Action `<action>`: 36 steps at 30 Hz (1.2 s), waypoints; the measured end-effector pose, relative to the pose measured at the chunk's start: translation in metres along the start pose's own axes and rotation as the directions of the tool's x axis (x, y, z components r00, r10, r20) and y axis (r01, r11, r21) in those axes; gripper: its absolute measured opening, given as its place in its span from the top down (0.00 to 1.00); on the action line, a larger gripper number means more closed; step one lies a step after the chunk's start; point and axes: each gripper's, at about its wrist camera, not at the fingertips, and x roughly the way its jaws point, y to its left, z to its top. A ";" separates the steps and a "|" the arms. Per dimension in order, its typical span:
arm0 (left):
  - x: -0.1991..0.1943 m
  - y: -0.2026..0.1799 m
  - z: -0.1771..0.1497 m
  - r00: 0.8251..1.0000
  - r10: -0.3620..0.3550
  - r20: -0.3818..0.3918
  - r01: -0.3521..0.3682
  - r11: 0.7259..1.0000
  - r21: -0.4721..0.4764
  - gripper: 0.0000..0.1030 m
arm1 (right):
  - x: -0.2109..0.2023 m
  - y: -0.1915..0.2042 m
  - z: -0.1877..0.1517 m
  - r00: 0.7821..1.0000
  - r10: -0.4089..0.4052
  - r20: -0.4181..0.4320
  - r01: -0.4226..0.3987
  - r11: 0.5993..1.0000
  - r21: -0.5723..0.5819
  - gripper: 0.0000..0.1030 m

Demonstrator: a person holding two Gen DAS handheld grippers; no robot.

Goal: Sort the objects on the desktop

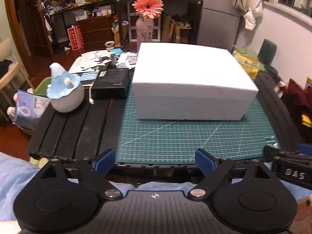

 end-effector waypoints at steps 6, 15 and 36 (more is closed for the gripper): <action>-0.009 -0.001 -0.001 1.000 -0.022 -0.015 0.022 1.000 0.005 0.14 | -0.011 0.005 -0.002 1.000 -0.026 0.003 0.027 0.999 -0.044 0.17; -0.047 -0.004 0.001 0.998 0.042 0.048 -0.043 0.999 0.012 0.13 | -0.052 -0.011 0.006 0.998 -0.003 0.070 0.002 1.000 0.014 0.17; -0.102 0.000 0.011 0.993 0.026 0.113 -0.026 1.000 -0.009 0.09 | -0.115 -0.004 0.017 0.983 0.065 0.174 -0.067 0.998 0.005 0.13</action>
